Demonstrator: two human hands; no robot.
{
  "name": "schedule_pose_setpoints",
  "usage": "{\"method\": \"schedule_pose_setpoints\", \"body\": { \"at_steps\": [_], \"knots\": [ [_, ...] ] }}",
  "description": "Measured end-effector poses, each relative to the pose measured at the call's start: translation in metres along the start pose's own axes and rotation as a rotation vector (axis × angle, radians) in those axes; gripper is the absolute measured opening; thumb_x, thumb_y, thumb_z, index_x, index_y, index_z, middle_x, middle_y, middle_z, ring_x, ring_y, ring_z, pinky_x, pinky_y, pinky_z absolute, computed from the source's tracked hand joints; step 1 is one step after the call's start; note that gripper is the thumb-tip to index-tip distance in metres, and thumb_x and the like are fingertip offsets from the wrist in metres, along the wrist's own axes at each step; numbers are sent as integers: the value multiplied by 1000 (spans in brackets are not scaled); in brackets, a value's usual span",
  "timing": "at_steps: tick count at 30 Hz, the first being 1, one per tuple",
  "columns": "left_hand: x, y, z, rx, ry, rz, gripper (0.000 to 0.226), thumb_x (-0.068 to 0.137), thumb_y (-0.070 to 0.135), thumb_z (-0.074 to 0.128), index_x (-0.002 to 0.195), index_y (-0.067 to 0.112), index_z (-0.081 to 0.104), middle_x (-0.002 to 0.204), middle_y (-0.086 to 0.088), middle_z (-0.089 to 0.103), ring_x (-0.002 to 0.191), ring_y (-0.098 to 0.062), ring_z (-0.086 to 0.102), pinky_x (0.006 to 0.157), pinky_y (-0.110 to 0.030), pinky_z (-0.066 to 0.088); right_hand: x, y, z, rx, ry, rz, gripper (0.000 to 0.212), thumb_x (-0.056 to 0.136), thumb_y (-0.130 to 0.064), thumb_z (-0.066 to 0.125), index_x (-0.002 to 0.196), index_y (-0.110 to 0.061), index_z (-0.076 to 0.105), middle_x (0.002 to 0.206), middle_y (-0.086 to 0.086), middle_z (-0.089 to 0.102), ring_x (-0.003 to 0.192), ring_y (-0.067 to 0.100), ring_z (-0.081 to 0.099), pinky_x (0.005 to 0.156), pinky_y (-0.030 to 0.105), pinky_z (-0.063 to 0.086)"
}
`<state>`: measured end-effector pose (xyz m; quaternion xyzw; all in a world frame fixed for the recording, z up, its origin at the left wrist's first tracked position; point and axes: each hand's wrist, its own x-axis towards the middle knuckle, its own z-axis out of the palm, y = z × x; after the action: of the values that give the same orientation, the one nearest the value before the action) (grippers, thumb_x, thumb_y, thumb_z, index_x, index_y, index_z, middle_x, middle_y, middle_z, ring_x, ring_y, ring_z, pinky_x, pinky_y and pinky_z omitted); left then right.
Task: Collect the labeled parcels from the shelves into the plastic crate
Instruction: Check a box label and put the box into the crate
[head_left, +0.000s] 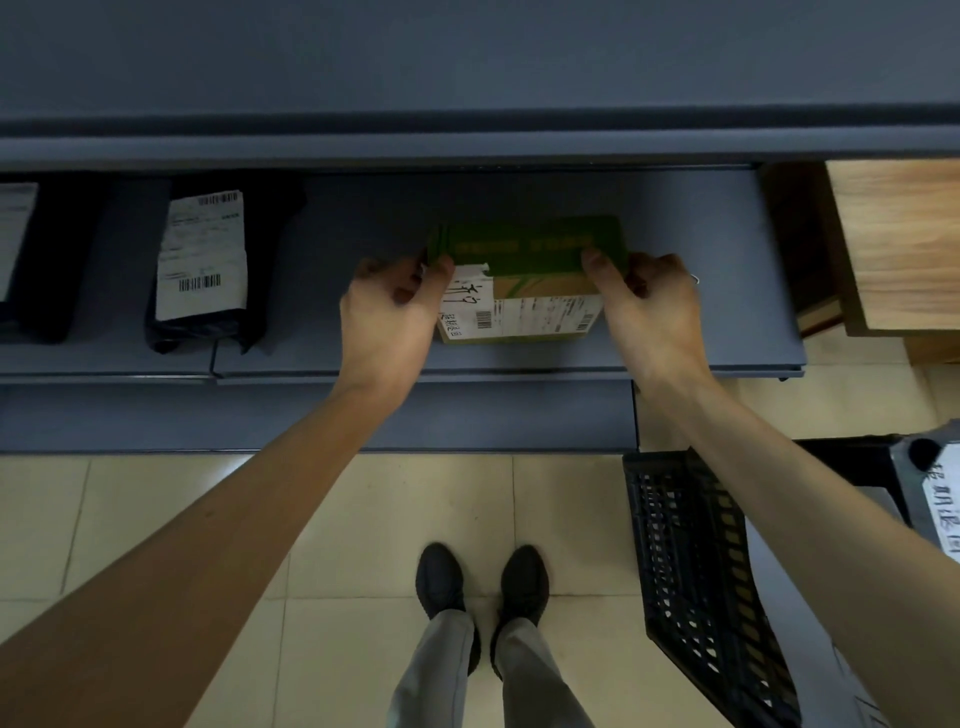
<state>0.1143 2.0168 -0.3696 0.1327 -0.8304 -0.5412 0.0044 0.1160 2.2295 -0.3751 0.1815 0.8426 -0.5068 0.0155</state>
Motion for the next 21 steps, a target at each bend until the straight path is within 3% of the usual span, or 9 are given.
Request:
{"method": "schedule_pose_setpoints", "body": {
  "at_steps": [4,7,9,11,13,16,21],
  "knots": [
    [-4,0,4,25,-6,39,34,100,26,61,67,22,59,77,2,58,64,13,58,57,-4,38,1,5,1,-15,4,1,35,94,-55,55,91,-20,63,103,4,51,84,9,56,61,5,35],
    [-6,-1,5,-32,-28,37,29,102,26,58,79,10,65,80,11,64,71,14,62,61,-6,43,2,7,0,-30,-3,-3,37,93,-57,54,95,-21,64,107,3,48,90,12,55,65,2,35],
    [-7,-5,4,-82,-87,7,24,103,32,56,91,15,68,90,14,70,82,10,67,67,-9,48,2,10,-1,19,-22,-12,38,93,-57,55,98,-21,66,112,3,51,96,12,58,70,2,39],
    [-9,-13,4,-106,-181,-11,18,102,35,57,111,23,67,103,15,73,97,6,67,80,-11,51,-1,16,-2,120,-99,-3,36,93,-56,56,105,-24,66,116,1,62,102,10,62,81,8,47],
    [-9,-23,5,-121,-258,-24,30,100,31,62,129,23,61,118,13,71,111,0,65,95,-20,52,-2,26,-1,158,-183,17,35,92,-53,60,117,-29,63,116,-8,68,109,8,63,95,24,51],
    [-7,-35,8,-94,-294,-49,44,97,22,67,139,21,53,129,10,67,120,-5,62,105,-31,51,-4,38,5,112,-245,16,43,91,-40,68,129,-26,54,121,-11,66,117,8,60,103,31,49],
    [3,-39,12,10,-240,10,39,100,19,62,138,15,54,124,4,69,112,-10,67,97,-39,57,3,42,15,33,-225,-17,42,95,-30,64,134,-20,49,117,-14,61,108,3,58,94,16,47]
  ]
}}
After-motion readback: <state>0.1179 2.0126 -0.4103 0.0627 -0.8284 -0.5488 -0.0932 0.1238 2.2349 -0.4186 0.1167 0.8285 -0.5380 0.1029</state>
